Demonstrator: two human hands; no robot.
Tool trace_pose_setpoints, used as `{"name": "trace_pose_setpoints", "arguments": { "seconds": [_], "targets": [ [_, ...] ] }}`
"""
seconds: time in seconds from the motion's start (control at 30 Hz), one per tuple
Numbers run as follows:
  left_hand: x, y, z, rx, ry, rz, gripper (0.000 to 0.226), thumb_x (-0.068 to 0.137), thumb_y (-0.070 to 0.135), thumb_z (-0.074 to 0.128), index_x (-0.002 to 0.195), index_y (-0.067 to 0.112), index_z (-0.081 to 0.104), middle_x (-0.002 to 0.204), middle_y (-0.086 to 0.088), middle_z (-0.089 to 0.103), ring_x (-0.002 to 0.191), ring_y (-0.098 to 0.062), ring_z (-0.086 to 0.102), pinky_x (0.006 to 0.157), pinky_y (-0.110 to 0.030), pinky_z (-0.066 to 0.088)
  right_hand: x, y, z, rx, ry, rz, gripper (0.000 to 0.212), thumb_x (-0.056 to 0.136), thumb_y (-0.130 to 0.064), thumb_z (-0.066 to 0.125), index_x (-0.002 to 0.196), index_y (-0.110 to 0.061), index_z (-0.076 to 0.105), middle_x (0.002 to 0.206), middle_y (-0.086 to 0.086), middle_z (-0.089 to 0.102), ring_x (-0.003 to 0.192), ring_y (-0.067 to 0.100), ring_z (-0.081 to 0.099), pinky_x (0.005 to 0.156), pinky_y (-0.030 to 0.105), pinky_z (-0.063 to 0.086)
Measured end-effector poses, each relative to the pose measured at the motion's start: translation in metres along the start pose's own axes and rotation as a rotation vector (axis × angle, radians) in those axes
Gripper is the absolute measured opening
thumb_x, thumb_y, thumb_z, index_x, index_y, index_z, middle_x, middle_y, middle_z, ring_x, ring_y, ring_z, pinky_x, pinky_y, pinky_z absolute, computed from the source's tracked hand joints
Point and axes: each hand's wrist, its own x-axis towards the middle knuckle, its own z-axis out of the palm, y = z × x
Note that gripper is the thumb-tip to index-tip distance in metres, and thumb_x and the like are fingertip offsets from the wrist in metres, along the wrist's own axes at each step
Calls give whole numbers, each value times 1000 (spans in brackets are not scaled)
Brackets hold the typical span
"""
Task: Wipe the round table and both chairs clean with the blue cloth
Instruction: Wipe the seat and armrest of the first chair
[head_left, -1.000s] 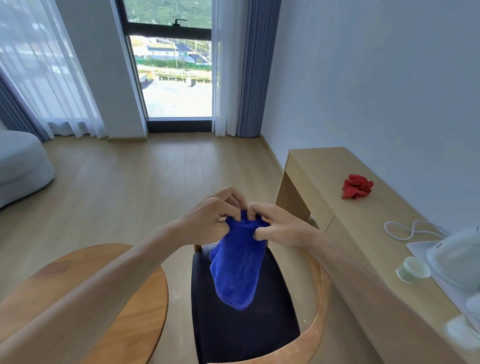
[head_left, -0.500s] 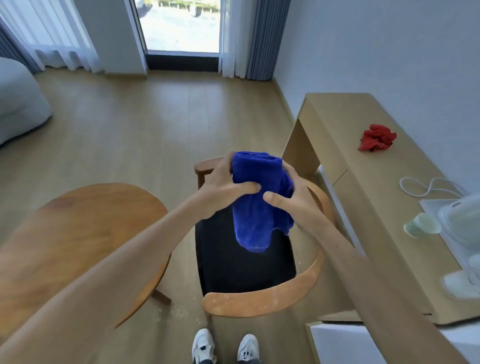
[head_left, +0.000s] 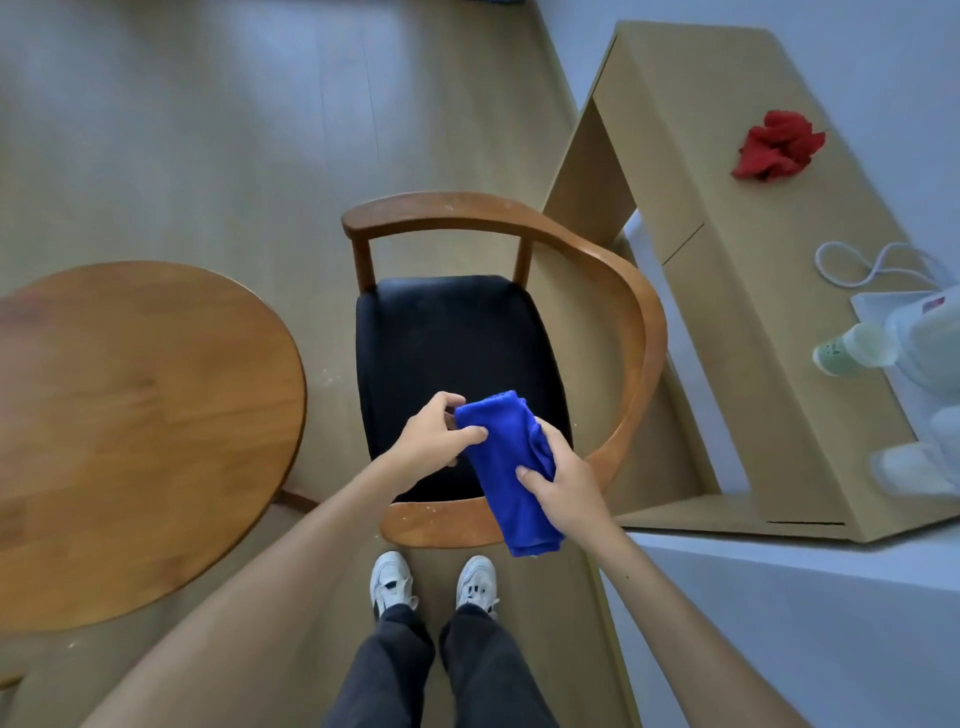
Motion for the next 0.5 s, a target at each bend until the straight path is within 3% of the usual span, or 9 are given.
{"name": "trace_pose_setpoints", "arguments": {
  "seconds": [0.17,0.27,0.33,0.4,0.5],
  "targets": [
    [7,-39,22,166,44,20,56,86,28,63,136,18,40,111,7,59,96,-5,57,77,-17,46,1,42,22,-37,14,130,52,94,-23,56,141,-32,36,115,-20,55,98,-6,54,71,6,43],
    [5,-62,45,602,129,129,63,90,32,53,145,14,30,144,-4,37,130,-20,39,99,-34,44,8,72,28,-309,-45,144,45,94,-25,54,137,-25,41,121,-3,56,113,14,50,88,22,42],
    [2,-74,67,907,98,209,66,93,38,43,150,13,21,157,-10,18,145,-27,16,114,-38,27,14,90,26,-601,-76,95,43,93,-26,53,135,-20,45,127,1,52,122,22,39,101,31,35],
    [-1,-81,92,1043,65,251,69,94,45,34,152,15,14,160,-12,7,148,-30,3,119,-43,12,19,103,17,-682,-99,23,46,91,-31,54,136,-21,48,135,-1,45,126,20,31,106,31,28],
    [-4,-79,124,1061,149,191,73,89,53,38,150,16,28,158,-18,20,145,-40,15,115,-55,18,30,122,-11,-622,-123,-113,35,91,-29,56,125,-22,60,137,-3,45,130,17,29,108,30,24]
  ]
}}
